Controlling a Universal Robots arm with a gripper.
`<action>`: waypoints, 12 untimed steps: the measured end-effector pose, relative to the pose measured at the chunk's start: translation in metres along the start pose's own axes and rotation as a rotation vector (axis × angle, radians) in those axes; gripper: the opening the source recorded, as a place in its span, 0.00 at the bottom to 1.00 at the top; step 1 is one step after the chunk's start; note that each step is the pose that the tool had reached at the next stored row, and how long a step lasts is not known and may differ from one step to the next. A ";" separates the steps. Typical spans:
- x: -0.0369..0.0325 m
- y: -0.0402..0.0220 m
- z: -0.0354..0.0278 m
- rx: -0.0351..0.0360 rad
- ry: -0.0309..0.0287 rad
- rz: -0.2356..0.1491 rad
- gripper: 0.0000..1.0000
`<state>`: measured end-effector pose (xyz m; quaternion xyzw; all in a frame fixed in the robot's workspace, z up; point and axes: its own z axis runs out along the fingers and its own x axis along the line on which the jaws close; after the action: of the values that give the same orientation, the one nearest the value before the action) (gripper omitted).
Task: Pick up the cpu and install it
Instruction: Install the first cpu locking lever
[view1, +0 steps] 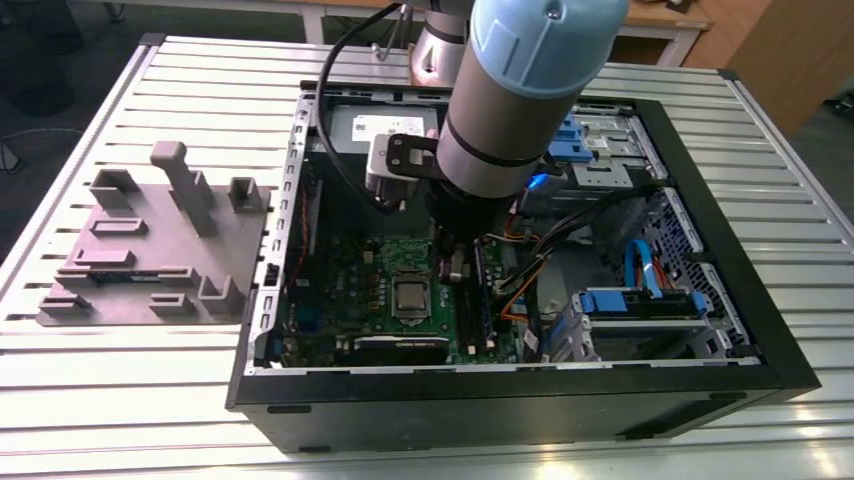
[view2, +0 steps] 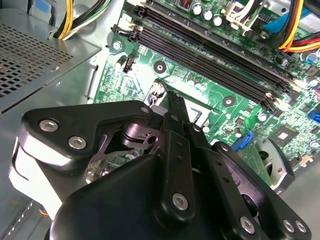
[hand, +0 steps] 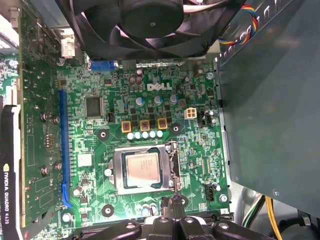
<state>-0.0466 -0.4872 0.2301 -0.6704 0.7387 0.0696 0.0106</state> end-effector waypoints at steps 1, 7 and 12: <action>0.0000 0.0001 0.0001 0.0028 -0.0004 0.000 0.10; 0.0000 0.0002 -0.0001 0.0063 0.0261 0.002 0.10; 0.0010 -0.0002 0.0025 0.0097 0.0606 0.003 0.10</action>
<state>-0.0468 -0.4879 0.2275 -0.6712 0.7398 0.0457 -0.0086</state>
